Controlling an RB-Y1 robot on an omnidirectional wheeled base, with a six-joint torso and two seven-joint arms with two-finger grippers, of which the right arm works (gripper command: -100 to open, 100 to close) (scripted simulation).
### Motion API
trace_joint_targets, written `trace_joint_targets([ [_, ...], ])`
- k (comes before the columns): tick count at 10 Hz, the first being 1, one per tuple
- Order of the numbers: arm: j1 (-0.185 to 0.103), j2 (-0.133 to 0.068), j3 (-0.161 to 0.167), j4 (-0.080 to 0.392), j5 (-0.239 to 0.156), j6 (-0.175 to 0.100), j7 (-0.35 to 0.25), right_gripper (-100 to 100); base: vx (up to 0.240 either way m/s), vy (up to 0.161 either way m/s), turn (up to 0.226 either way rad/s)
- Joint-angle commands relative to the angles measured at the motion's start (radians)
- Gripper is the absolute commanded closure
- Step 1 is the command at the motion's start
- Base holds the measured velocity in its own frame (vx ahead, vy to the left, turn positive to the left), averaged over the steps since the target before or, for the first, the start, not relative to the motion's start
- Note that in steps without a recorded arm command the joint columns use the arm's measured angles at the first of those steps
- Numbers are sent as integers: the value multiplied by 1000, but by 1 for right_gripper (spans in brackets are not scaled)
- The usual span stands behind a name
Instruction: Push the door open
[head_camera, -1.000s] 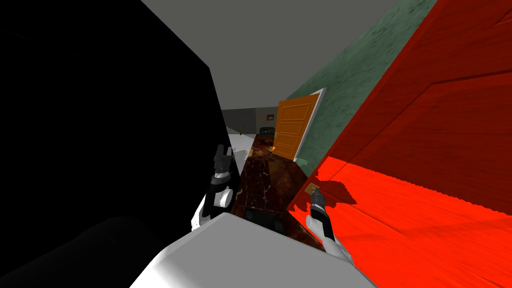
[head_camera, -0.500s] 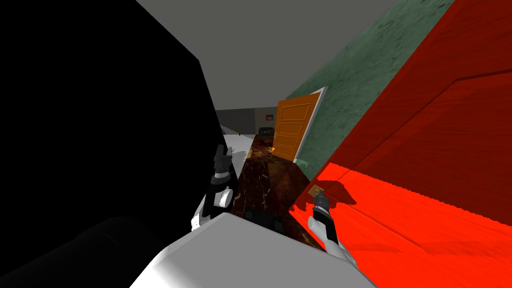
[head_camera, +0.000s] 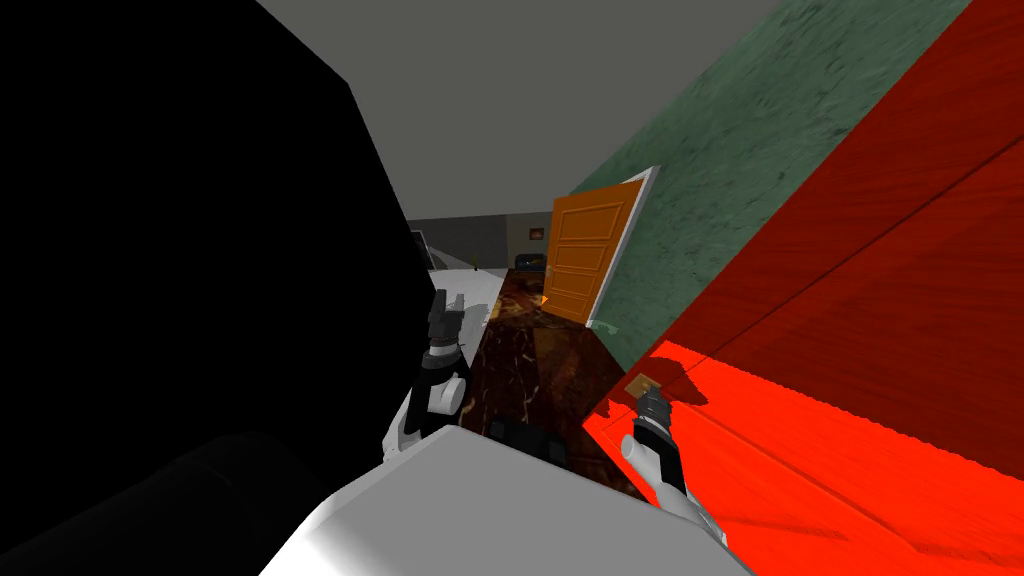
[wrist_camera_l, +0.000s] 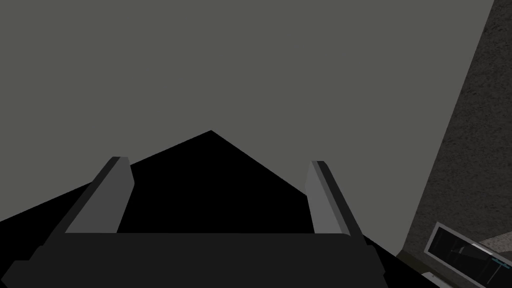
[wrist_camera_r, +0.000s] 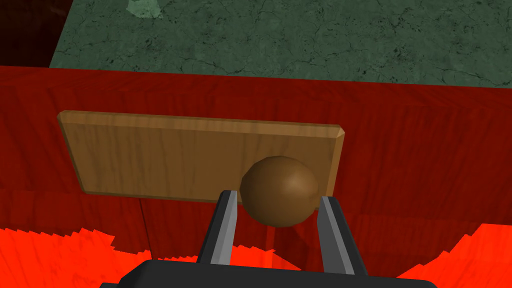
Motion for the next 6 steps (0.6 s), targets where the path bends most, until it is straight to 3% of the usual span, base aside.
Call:
trace_joint_targets([
  [1, 0, 0, 0, 0, 0, 0, 0, 100, 40, -10, -16],
  [4, 5, -7, -31, -1, -21, -1, 14, 100, 154, -33, -32],
  [6, 5, -7, -31, -1, -21, -1, 14, 100, 90, -22, -9],
])
